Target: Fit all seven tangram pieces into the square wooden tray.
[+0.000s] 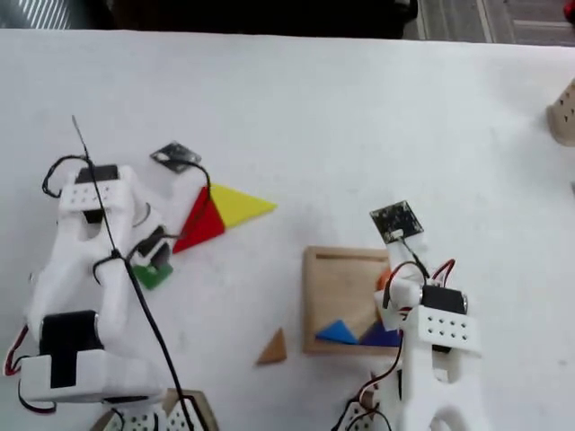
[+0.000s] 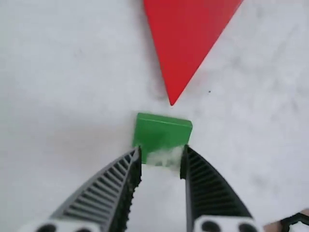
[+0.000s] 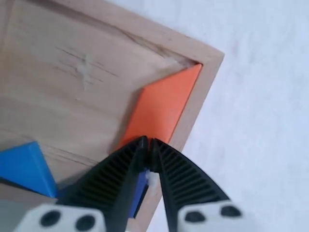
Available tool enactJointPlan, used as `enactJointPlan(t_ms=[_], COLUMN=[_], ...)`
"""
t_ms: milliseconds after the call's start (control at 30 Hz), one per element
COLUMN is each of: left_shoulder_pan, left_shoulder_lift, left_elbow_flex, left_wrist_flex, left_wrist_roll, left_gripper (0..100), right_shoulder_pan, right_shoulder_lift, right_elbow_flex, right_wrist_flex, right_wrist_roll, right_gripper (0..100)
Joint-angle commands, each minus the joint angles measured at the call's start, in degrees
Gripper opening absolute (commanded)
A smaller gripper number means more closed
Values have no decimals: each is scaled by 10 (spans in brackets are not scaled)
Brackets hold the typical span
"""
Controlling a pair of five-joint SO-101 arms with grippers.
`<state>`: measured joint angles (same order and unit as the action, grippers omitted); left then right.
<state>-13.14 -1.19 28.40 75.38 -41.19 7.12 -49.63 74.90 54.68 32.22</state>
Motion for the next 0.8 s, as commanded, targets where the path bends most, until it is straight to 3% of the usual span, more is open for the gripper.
enactJointPlan(t_ms=[0,133,267,367,533,667,767], left_shoulder_pan=[17,22,-16,-91,-240,-345,-430], left_shoulder_lift=[-29,-34,-51,-92,-167,-202,-218], left_elbow_flex=[-39,-44,-101,-142,-118,-30,55], left_wrist_flex=[25,38,114,156,156,137,55], left_wrist_roll=[7,7,6,6,6,6,1], left_gripper=[139,139,139,139,139,139,139], right_shoulder_pan=[-5,-5,-6,-6,-9,-87,-155], right_shoulder_lift=[-13,-13,-13,-13,-13,-13,-13], right_elbow_flex=[-3,-3,-3,-3,-8,-18,-49], right_wrist_flex=[-10,-10,-10,-10,-10,-6,2], right_wrist_roll=[7,7,7,7,2,2,-10], right_gripper=[18,18,18,18,21,21,22])
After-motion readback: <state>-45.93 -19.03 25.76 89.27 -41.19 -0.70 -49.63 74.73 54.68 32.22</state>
